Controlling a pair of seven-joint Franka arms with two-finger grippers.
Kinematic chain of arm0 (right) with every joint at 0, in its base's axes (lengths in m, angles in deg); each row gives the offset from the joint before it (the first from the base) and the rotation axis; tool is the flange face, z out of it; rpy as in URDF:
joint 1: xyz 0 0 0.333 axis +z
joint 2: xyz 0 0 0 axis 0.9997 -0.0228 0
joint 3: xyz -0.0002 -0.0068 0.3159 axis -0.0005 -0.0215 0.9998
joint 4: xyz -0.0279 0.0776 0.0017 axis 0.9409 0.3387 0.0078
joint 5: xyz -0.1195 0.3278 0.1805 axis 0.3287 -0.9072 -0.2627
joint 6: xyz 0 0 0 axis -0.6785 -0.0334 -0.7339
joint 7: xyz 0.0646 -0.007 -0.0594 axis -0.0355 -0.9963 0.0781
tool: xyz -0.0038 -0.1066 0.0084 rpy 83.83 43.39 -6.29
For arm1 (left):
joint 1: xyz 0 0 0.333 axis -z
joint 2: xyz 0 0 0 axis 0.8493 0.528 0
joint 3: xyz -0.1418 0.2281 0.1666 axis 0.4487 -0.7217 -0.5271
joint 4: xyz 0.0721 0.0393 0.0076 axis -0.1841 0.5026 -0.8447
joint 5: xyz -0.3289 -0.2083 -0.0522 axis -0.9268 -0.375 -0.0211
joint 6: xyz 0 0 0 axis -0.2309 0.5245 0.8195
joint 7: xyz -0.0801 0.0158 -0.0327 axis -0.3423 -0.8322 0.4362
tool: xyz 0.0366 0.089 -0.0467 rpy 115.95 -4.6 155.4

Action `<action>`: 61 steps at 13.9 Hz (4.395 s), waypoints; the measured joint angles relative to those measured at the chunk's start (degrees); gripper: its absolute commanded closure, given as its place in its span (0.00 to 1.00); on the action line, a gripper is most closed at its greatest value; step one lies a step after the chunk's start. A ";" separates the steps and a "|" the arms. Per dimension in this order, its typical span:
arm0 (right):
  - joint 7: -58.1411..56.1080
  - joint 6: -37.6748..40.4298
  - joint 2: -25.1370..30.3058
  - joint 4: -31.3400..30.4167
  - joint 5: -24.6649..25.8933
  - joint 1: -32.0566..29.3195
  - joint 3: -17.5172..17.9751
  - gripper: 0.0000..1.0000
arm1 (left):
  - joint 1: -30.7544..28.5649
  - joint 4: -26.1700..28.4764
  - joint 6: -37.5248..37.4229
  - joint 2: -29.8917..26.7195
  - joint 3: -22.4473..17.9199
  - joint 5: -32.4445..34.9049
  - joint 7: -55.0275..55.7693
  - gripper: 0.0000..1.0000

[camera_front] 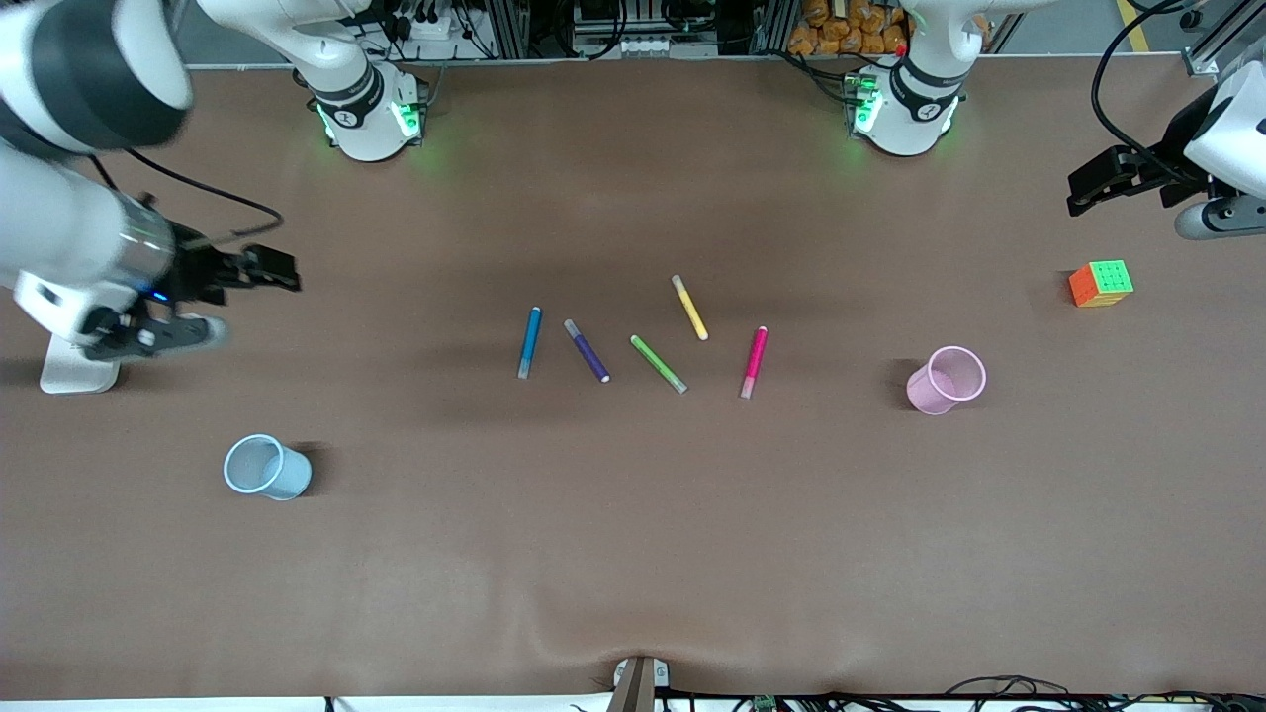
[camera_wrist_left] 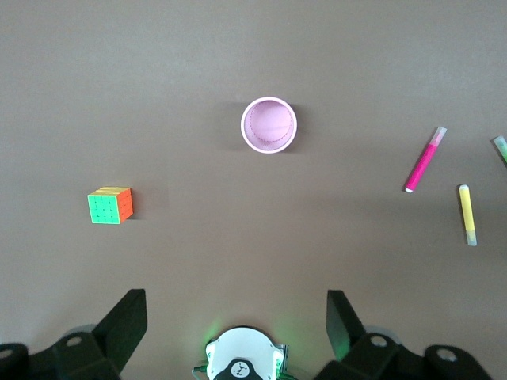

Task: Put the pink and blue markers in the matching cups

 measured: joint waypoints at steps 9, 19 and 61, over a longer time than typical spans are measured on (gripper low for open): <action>3.22 -13.66 -11.05 -2.64 -0.47 4.38 0.01 0.00 | -0.03 -0.02 0.00 0.81 0.01 0.00 0.00 0.00; 16.70 -31.54 -16.06 -12.29 -0.45 14.90 0.02 0.00 | 0.03 -0.04 0.00 1.68 0.07 0.00 0.00 0.00; 27.22 -52.76 -21.43 -23.32 -0.47 23.99 -0.72 1.00 | 6.35 -4.66 1.21 17.36 1.18 -0.19 0.01 0.00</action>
